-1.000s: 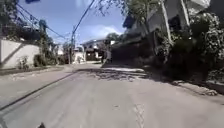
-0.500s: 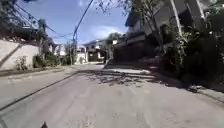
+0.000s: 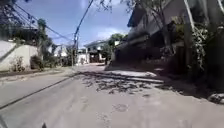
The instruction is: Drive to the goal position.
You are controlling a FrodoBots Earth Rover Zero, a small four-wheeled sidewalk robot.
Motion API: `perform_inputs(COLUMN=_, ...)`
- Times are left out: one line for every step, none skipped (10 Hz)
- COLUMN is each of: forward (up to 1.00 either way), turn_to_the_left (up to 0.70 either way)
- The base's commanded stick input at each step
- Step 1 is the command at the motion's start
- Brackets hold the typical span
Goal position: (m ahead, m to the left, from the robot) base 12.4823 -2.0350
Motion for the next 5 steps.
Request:
perform_inputs(forward=1.0, turn_to_the_left=-0.12)
perform_inputs(forward=1.0, turn_to_the_left=0.07)
perform_inputs(forward=1.0, turn_to_the_left=0.17)
perform_inputs(forward=1.0, turn_to_the_left=0.17)
perform_inputs(forward=1.0, turn_to_the_left=-0.04)
